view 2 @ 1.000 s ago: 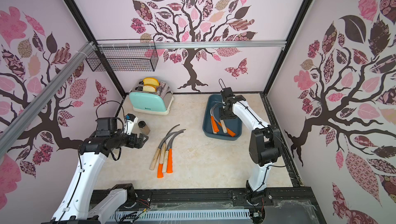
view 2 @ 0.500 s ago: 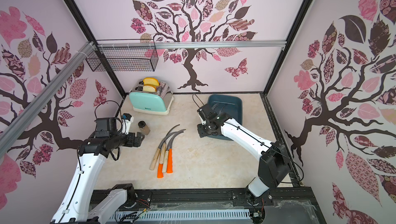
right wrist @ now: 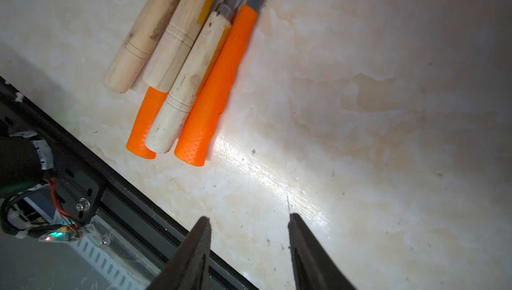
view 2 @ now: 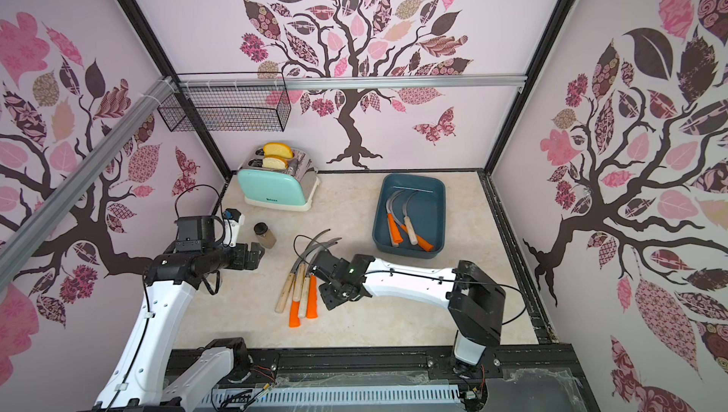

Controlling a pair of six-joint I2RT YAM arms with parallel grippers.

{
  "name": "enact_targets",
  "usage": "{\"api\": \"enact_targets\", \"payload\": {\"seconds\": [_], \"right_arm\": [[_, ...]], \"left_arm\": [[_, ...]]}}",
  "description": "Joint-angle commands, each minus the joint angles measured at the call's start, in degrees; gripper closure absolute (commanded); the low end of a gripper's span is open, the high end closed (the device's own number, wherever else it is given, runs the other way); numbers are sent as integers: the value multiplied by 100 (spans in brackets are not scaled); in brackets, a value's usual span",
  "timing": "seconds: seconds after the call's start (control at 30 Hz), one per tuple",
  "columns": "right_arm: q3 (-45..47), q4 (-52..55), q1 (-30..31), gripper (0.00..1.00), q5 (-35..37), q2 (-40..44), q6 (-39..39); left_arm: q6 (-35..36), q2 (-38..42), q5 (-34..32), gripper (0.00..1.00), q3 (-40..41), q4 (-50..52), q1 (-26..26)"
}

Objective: Put small sickles into storage boxes
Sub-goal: Pick up the sickle at the center of the board.

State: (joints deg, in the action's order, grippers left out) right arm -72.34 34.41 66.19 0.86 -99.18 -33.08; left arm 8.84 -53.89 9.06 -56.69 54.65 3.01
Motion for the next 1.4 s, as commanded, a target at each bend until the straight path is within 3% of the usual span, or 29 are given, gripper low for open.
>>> {"api": "enact_targets", "payload": {"seconds": [0.0, 0.53, 1.37], "right_arm": [[-323, -29, 101, 50, 39, -240, -203], [-1208, 65, 212, 46, 45, -1381, 86], [-1573, 232, 210, 47, -7, -1787, 382]], "left_arm": [[40, 107, 96, 2, -94, 39, 21], [161, -14, -29, 2, -60, -113, 53], [184, 26, -38, 2, -5, -117, 61]]}}
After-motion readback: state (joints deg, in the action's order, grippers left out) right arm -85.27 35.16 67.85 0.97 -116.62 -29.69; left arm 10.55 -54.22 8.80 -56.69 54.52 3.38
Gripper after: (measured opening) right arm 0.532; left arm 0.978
